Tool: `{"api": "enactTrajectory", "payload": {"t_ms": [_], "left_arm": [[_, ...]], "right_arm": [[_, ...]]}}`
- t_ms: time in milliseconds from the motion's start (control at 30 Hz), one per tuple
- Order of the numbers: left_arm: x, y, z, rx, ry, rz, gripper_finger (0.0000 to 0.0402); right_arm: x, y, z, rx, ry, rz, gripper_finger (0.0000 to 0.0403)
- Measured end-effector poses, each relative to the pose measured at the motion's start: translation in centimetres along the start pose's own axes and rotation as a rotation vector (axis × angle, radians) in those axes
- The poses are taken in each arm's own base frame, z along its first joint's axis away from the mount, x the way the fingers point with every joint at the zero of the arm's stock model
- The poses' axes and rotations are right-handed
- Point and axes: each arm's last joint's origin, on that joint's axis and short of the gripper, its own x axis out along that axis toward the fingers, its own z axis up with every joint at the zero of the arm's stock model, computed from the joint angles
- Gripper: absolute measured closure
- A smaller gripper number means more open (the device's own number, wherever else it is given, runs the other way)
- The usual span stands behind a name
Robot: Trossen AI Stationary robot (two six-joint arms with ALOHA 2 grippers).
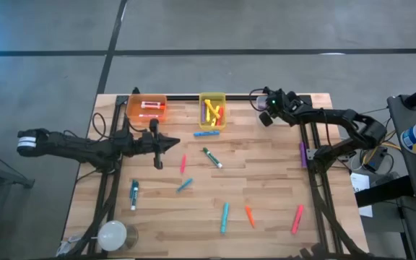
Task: Pick & Place Markers
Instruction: Put the light blue highlighter pen into the yellow bin
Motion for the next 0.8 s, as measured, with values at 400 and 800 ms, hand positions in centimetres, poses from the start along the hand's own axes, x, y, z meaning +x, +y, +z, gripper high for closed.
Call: {"api": "enactTrajectory", "payload": {"t_ms": [400,800], "left_arm": [[-0.2,0.0,-0.1,0.014,-0.002,-0.004,0.0401],[-0.2,0.4,-0.1,0.041,-0.006,0.006,0.0401]], "right_arm": [[-4.9,1.7,0.4,0.065,-0.056,0.112,0.0375],[-11.4,11.7,-3.3,0.112,-0.375,0.567,0.0390]]}}
